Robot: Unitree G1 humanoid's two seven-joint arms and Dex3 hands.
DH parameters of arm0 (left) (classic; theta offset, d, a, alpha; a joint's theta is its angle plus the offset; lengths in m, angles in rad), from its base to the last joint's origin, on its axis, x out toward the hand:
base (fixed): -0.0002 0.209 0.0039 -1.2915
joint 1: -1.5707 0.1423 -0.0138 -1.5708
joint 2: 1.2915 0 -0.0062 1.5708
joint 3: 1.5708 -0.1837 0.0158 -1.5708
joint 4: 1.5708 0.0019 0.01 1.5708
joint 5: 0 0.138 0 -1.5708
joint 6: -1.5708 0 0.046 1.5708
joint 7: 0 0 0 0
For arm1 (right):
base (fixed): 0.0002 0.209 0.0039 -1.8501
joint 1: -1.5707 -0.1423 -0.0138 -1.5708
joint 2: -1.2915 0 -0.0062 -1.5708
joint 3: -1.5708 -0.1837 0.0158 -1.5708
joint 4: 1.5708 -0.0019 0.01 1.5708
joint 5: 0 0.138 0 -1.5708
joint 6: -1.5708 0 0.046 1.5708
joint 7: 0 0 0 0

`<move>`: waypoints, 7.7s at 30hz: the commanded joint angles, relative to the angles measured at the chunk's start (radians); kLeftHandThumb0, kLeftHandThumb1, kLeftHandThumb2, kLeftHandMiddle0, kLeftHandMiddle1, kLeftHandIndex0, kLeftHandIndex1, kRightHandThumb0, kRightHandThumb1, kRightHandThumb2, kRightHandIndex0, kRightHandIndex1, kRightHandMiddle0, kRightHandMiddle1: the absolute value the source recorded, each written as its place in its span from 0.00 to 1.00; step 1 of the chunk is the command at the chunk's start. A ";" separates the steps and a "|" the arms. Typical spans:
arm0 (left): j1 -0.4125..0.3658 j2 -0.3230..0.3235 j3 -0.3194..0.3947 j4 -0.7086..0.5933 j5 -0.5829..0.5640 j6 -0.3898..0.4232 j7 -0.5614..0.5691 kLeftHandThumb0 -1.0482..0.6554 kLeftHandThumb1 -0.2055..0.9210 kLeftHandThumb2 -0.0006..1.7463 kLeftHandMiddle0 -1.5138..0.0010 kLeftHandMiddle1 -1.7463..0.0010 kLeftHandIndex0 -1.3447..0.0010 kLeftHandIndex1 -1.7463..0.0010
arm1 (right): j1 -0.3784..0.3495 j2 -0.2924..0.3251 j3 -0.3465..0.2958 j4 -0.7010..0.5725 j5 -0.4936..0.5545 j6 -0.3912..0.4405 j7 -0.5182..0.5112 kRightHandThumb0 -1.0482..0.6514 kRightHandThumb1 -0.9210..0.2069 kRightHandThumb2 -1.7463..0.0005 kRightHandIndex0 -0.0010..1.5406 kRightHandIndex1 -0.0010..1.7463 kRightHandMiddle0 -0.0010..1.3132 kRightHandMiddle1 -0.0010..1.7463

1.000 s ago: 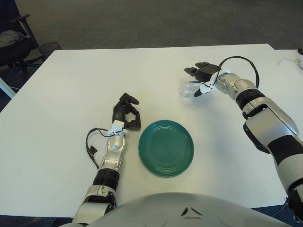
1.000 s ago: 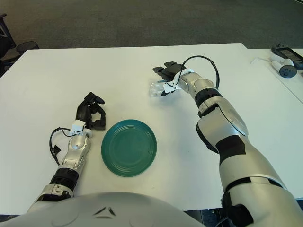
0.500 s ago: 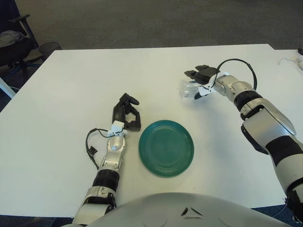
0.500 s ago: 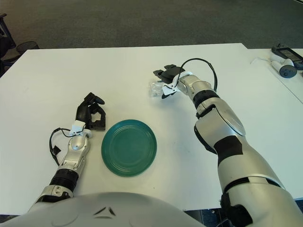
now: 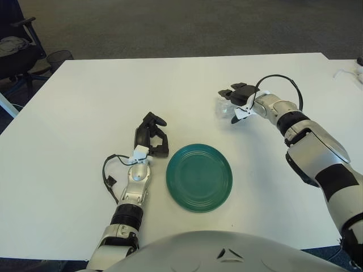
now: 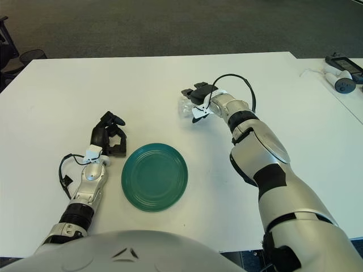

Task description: Put the bottle into the plate.

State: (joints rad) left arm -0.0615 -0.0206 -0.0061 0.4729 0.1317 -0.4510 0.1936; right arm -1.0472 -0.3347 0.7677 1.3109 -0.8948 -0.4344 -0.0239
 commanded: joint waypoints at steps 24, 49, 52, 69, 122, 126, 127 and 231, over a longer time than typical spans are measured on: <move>0.090 -0.006 -0.010 0.026 0.007 0.036 -0.001 0.61 0.13 0.99 0.41 0.03 0.50 0.00 | 0.068 0.059 0.114 0.036 -0.065 0.058 0.017 0.00 0.00 0.83 0.00 0.00 0.00 0.00; 0.112 -0.015 -0.019 -0.015 0.030 0.063 0.024 0.61 0.12 1.00 0.41 0.02 0.49 0.00 | 0.108 0.056 0.042 0.030 0.018 0.074 0.028 0.16 0.37 0.61 0.08 0.80 0.09 0.90; 0.113 -0.016 -0.018 -0.015 0.018 0.060 0.011 0.61 0.13 0.99 0.40 0.03 0.49 0.00 | 0.136 0.060 0.025 0.017 0.028 0.076 -0.071 0.46 0.58 0.32 0.35 0.87 0.31 0.97; 0.113 -0.015 -0.018 -0.017 0.024 0.068 0.018 0.61 0.14 0.99 0.42 0.02 0.50 0.00 | 0.214 0.061 -0.099 0.016 0.118 -0.055 -0.300 0.62 0.89 0.01 0.61 0.93 0.53 1.00; 0.092 -0.014 -0.004 -0.003 0.004 0.069 0.007 0.61 0.13 0.99 0.41 0.03 0.49 0.00 | 0.493 -0.102 -0.352 -1.058 0.251 -0.290 -0.276 0.62 0.84 0.04 0.58 0.95 0.49 1.00; 0.087 -0.015 -0.007 -0.008 0.002 0.069 0.002 0.61 0.13 0.99 0.40 0.04 0.50 0.00 | 0.504 -0.096 -0.351 -1.092 0.208 -0.336 -0.310 0.62 0.82 0.05 0.58 0.94 0.48 1.00; 0.085 -0.015 -0.007 -0.006 0.001 0.069 0.000 0.61 0.13 0.99 0.40 0.04 0.50 0.00 | 0.507 -0.094 -0.353 -1.094 0.198 -0.345 -0.320 0.62 0.82 0.06 0.58 0.93 0.48 1.00; 0.043 -0.007 -0.006 0.104 -0.014 -0.020 0.008 0.61 0.19 0.95 0.44 0.03 0.54 0.00 | 0.580 -0.275 -0.275 -1.430 -0.409 -0.533 -0.175 0.44 0.34 0.37 0.00 0.00 0.00 0.00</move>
State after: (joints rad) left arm -0.0748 -0.0252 -0.0159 0.4996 0.1226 -0.4814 0.2091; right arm -0.4740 -0.5937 0.4857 -0.1004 -1.2831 -0.9887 -0.1762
